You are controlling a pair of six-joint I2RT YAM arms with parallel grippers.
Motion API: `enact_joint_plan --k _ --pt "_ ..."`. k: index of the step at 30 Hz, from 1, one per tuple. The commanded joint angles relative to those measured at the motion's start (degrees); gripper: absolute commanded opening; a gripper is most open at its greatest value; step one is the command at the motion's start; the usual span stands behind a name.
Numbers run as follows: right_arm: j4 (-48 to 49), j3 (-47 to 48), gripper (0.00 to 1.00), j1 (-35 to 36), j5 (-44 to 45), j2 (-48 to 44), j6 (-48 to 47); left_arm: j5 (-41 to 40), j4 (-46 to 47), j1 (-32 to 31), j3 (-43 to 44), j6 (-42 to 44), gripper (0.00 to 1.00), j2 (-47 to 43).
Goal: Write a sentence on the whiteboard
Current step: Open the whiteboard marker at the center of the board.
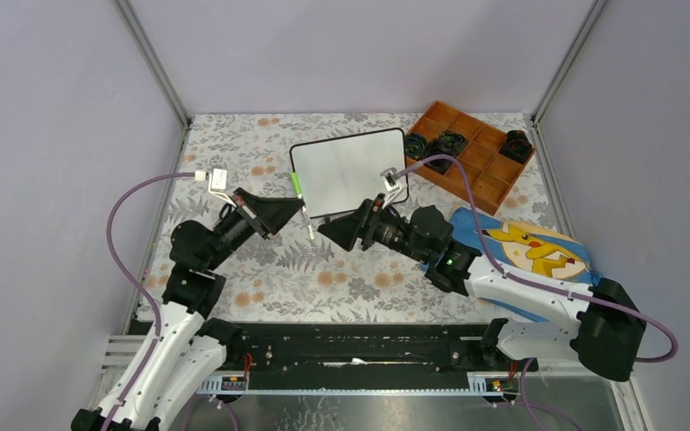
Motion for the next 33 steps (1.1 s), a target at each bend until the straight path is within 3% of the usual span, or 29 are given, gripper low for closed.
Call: enact_joint_plan --k 1,16,21,29,33 --pt "7.5 4.9 0.72 1.4 -1.2 2.1 1.2 2.8 8.4 -0.6 -2.0 -5.0 0.00 -1.1" --pt "9.9 8.8 0.54 1.8 -8.3 5.8 -0.1 3.5 12.3 -3.3 -1.8 -12.0 0.00 -1.0" --pt "9.3 9.2 0.41 1.9 -10.0 5.9 0.1 3.8 12.6 -4.2 -1.5 -12.2 0.00 -0.9" --pt "9.4 9.6 0.39 1.9 -10.6 6.2 0.8 4.4 12.7 -5.5 -1.5 -11.9 0.00 -0.7" --pt "9.6 9.5 0.26 1.8 -11.0 6.4 0.8 4.1 11.9 -5.8 -1.4 -11.5 0.00 -0.8"
